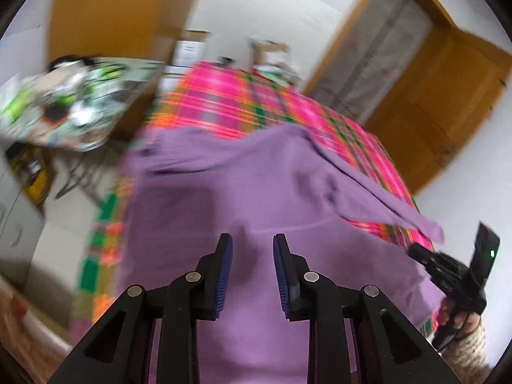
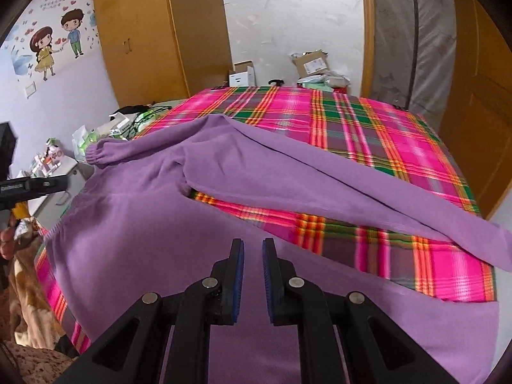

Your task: Fold clothes

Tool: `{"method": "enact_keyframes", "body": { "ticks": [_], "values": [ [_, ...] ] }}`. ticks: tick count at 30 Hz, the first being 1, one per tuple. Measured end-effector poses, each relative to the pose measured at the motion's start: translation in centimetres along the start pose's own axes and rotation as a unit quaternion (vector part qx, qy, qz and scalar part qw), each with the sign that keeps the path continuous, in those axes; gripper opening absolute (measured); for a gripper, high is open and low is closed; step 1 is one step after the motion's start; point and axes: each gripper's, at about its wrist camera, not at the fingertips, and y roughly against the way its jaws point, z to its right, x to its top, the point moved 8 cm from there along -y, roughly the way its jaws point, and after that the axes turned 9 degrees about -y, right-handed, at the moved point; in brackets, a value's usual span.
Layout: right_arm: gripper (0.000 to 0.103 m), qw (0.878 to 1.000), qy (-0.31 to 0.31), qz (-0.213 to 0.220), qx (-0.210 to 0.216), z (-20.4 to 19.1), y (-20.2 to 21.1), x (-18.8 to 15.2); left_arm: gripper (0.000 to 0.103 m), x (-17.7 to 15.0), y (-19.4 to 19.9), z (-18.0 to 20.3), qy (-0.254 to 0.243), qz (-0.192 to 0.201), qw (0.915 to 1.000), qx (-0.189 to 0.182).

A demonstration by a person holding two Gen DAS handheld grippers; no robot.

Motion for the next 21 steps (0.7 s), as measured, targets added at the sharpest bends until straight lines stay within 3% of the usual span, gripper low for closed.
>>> {"method": "enact_keyframes", "body": {
  "ticks": [4,6,11,15,21],
  "values": [
    [0.012,1.0,-0.03,-0.004,0.0,1.0,-0.9,0.3,0.028,2.1,-4.5,4.9,-0.051,-0.018,0.9979,-0.034],
    [0.012,0.999,-0.045,-0.003,0.001,1.5,-1.1,0.4,0.038,2.5,-6.4,6.7,-0.081,-0.032,0.9958,-0.03],
    [0.012,0.997,-0.071,-0.005,0.008,2.8,-1.6,0.5,0.038,3.2,-9.9,9.6,-0.111,-0.059,0.9913,-0.039],
    [0.012,0.996,-0.085,-0.004,0.018,3.3,-2.1,0.7,0.039,3.0,-12.2,10.1,-0.141,-0.087,0.9861,0.015],
    [0.012,0.995,-0.095,-0.014,0.029,3.6,-3.4,0.7,0.038,2.0,-14.7,10.3,-0.149,-0.124,0.9799,0.047]
  ]
}}
